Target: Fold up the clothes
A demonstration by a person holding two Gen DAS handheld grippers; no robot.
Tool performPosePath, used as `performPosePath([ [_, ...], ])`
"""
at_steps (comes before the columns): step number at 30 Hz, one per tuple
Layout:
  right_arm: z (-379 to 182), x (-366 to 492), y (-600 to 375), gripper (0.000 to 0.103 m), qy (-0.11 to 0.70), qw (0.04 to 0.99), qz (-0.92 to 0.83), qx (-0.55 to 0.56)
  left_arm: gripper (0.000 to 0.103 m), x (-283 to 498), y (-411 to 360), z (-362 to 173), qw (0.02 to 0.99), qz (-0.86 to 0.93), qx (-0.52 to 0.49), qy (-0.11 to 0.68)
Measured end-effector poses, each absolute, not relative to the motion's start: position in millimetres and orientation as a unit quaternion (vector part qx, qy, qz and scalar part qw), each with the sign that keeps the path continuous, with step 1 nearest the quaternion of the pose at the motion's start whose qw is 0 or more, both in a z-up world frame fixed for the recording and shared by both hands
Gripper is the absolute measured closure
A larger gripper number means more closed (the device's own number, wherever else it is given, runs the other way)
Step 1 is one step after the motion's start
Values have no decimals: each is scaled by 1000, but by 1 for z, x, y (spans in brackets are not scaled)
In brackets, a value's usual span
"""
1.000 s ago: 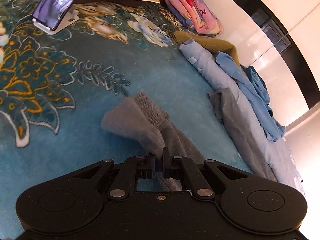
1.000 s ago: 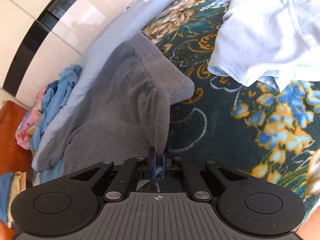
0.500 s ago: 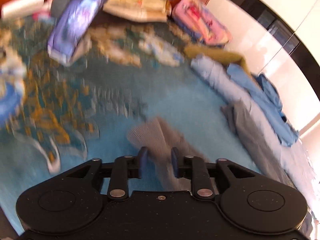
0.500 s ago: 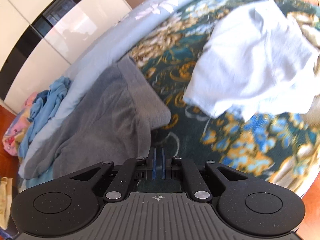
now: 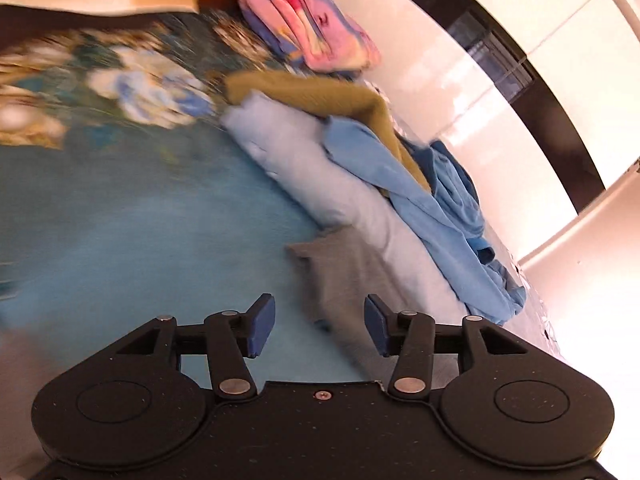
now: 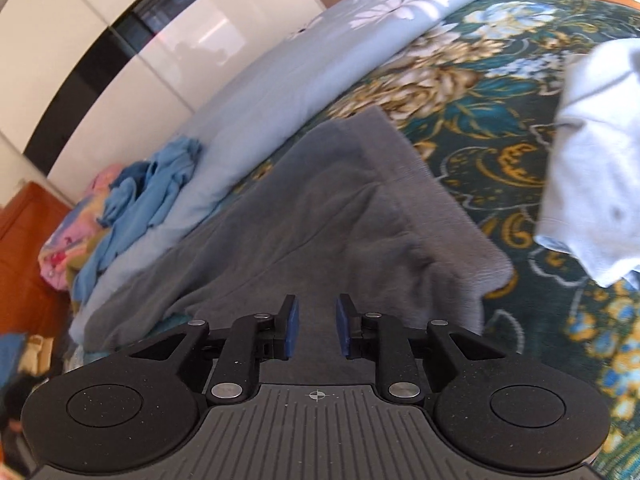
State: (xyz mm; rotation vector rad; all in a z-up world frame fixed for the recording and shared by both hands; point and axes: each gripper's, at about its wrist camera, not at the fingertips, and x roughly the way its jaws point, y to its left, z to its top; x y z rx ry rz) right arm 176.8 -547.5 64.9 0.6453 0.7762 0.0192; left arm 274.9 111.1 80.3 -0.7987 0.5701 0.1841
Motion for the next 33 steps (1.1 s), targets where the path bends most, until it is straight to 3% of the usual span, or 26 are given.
performPosePath([
  [9, 68, 204, -541, 70, 384, 886, -2, 260, 52, 363, 99, 35, 878, 138, -359, 287],
  [11, 65, 208, -540, 69, 388, 885, -2, 257, 65, 369, 95, 35, 888, 148, -336, 276],
  [13, 60, 210, -539, 69, 396, 882, -1, 254, 92, 371, 85, 39, 904, 150, -311, 254],
  [14, 57, 211, -537, 69, 401, 881, 0, 252, 96, 371, 77, 42, 911, 150, -297, 242],
  [21, 39, 216, -523, 69, 423, 871, 10, 248, 98, 367, -32, 57, 960, -69, -152, 225],
  [26, 37, 217, -511, 68, 429, 874, 16, 226, 90, 356, -81, 37, 942, -155, -116, 275],
  [27, 37, 216, -510, 68, 429, 875, 18, 225, 83, 352, -80, 34, 939, -156, -121, 280],
  [28, 38, 215, -511, 68, 428, 875, 19, 226, 67, 348, -79, 32, 937, -157, -126, 285],
  [33, 36, 213, -514, 68, 422, 875, 21, 237, 52, 330, -57, 41, 953, -113, -116, 256],
])
